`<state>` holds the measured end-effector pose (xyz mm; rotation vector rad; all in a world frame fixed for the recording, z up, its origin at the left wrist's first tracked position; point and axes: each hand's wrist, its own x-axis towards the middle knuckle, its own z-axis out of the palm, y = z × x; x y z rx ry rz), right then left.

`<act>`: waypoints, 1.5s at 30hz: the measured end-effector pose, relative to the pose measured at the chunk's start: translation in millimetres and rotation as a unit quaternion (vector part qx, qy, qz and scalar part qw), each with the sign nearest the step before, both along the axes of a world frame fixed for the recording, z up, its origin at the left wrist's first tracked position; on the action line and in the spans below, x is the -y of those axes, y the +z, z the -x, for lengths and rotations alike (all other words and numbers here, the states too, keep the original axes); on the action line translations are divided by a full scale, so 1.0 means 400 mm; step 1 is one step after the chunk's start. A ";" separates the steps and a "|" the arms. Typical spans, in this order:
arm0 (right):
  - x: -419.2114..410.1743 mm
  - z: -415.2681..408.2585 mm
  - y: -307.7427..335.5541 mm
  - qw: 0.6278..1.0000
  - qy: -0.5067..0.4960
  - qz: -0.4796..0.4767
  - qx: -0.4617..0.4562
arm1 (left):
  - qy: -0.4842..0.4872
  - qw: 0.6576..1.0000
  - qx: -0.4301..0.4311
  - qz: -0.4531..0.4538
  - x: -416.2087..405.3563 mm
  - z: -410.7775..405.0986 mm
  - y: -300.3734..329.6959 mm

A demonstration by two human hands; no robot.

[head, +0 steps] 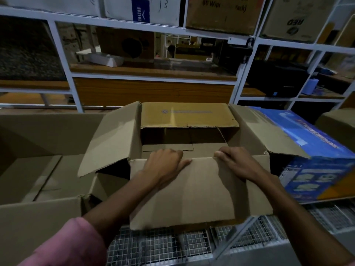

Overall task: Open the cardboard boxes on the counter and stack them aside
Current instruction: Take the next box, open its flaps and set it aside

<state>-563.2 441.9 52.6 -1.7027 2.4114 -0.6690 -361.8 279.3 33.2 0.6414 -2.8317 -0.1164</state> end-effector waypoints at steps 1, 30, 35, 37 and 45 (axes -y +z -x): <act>0.007 -0.006 0.008 1.000 -0.002 0.004 0.004 | 0.006 1.000 -0.009 -0.016 0.009 0.007 0.006; 0.658 0.424 0.003 0.989 0.033 -0.010 -0.145 | 0.130 0.988 0.083 -0.002 0.430 0.457 0.034; 0.741 0.484 -0.023 0.987 0.031 -0.051 -0.150 | 0.162 0.985 0.052 -0.031 0.483 0.517 0.013; 0.755 0.494 -0.040 0.986 0.034 -0.078 -0.147 | 0.175 0.982 0.061 -0.027 0.492 0.530 -0.004; 0.757 0.496 -0.064 0.979 0.042 -0.087 -0.182 | 0.187 0.977 0.086 -0.047 0.514 0.520 -0.036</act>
